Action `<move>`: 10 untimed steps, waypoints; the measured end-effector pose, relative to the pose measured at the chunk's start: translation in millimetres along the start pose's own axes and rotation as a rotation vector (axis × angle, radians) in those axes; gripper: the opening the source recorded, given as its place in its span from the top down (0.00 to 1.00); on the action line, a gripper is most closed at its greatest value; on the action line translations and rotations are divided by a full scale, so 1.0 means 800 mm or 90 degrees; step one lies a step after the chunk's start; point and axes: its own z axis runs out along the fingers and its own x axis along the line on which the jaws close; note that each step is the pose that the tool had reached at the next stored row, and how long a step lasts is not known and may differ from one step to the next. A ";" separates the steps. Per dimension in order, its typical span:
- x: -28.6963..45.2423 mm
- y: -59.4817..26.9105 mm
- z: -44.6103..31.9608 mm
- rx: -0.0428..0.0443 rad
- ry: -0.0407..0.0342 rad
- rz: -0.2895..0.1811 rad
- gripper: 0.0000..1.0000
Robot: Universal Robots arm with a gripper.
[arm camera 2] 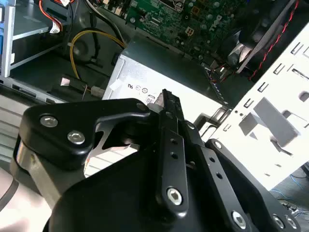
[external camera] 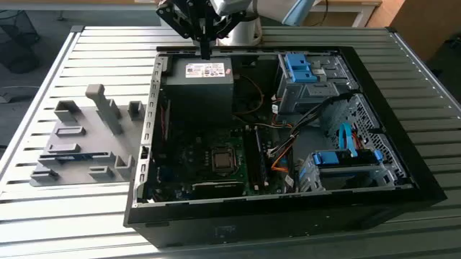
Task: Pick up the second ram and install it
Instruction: 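Reach for the second ram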
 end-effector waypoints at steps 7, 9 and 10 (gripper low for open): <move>0.0000 0.000 0.0000 0.0000 0.0000 0.000 0.89; 0.0005 0.000 -0.0001 0.0001 0.0000 0.000 0.89; 0.0011 0.000 -0.0001 0.0001 0.0000 0.000 0.89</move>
